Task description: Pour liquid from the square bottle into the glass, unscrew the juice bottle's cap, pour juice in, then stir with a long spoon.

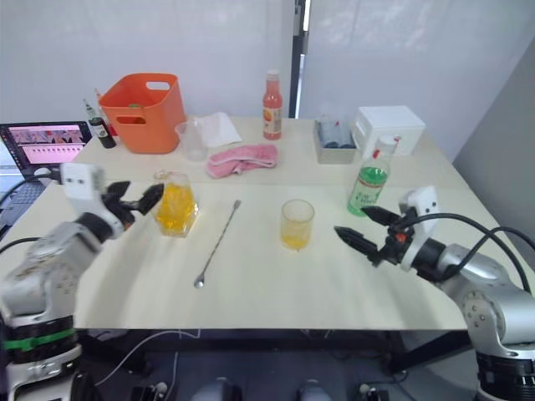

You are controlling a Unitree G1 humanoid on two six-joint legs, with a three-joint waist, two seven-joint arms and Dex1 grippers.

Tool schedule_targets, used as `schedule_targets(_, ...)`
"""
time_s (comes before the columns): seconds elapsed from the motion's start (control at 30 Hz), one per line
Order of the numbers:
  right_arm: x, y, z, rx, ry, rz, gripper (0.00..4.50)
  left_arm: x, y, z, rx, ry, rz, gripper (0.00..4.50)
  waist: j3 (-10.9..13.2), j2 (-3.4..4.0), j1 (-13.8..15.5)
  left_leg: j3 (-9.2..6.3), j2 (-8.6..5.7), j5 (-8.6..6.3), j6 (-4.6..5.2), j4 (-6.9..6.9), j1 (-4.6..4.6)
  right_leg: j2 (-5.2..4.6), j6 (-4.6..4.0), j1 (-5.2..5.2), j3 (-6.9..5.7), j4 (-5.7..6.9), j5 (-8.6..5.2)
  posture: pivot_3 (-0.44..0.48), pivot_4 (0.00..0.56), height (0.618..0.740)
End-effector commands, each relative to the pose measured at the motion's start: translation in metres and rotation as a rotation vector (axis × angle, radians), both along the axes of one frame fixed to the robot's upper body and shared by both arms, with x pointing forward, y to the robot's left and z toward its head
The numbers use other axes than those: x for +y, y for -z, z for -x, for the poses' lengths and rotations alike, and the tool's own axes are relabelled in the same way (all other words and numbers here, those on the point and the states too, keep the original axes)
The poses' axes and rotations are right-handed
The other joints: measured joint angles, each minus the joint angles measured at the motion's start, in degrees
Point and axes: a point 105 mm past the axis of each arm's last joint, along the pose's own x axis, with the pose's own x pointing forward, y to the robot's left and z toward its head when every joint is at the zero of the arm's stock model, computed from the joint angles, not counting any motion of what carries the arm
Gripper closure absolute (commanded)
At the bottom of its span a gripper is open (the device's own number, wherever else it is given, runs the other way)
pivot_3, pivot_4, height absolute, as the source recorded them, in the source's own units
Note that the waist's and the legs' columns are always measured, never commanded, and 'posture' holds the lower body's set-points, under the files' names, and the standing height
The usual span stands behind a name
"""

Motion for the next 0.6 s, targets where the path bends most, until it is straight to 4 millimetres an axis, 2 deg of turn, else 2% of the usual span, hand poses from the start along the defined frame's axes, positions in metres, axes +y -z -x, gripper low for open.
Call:
schedule_targets(0.03,-0.03,-0.012,-0.001,-0.045,0.095,0.024,0.0,0.022,-0.006,0.032,-0.007,0.088,0.006,0.04,0.0,0.0,-0.16,0.03,0.0,0.0,0.0,-0.03,0.04,0.0,-0.01,0.0,0.01,-0.01,-0.01,0.0,0.15,0.715)
schedule_targets(0.17,-0.054,-0.005,-0.001,-0.018,0.176,0.056,0.0,0.046,0.006,0.06,0.048,0.167,0.029,0.04,0.0,0.0,-0.4,0.37,0.04,0.0,0.0,-0.12,0.17,0.02,-0.09,0.03,0.03,-0.01,-0.06,0.0,0.15,0.715)
schedule_targets(0.23,-0.067,0.0,0.001,-0.01,0.236,0.07,0.0,0.066,0.014,0.069,0.069,0.146,-0.013,0.04,0.0,0.0,-0.27,0.39,0.05,0.0,0.0,-0.11,0.18,0.02,-0.1,0.06,0.0,-0.02,-0.07,0.0,0.15,0.715)
schedule_targets(0.4,-0.098,0.012,0.014,-0.004,0.385,0.096,0.0,0.104,0.034,0.081,0.076,0.065,-0.159,0.04,0.0,0.0,0.12,0.52,0.05,0.0,-0.01,-0.13,0.2,-0.02,-0.13,0.03,0.02,-0.06,-0.1,0.0,0.15,0.715)
schedule_targets(0.47,-0.111,0.016,0.023,-0.005,0.441,0.102,0.0,0.118,0.05,0.087,0.12,0.053,-0.196,0.04,0.0,0.0,0.25,0.56,0.08,0.0,-0.01,-0.15,0.2,-0.03,-0.15,0.03,0.03,-0.09,-0.1,0.0,0.15,0.715)
schedule_targets(0.6,-0.131,0.021,0.039,0.002,0.508,0.134,0.0,0.134,0.068,0.095,0.169,0.047,-0.19,0.04,0.0,0.0,0.2,0.66,0.12,-0.01,-0.01,-0.22,0.21,-0.04,-0.2,-0.03,0.04,-0.1,-0.13,0.0,0.15,0.715)
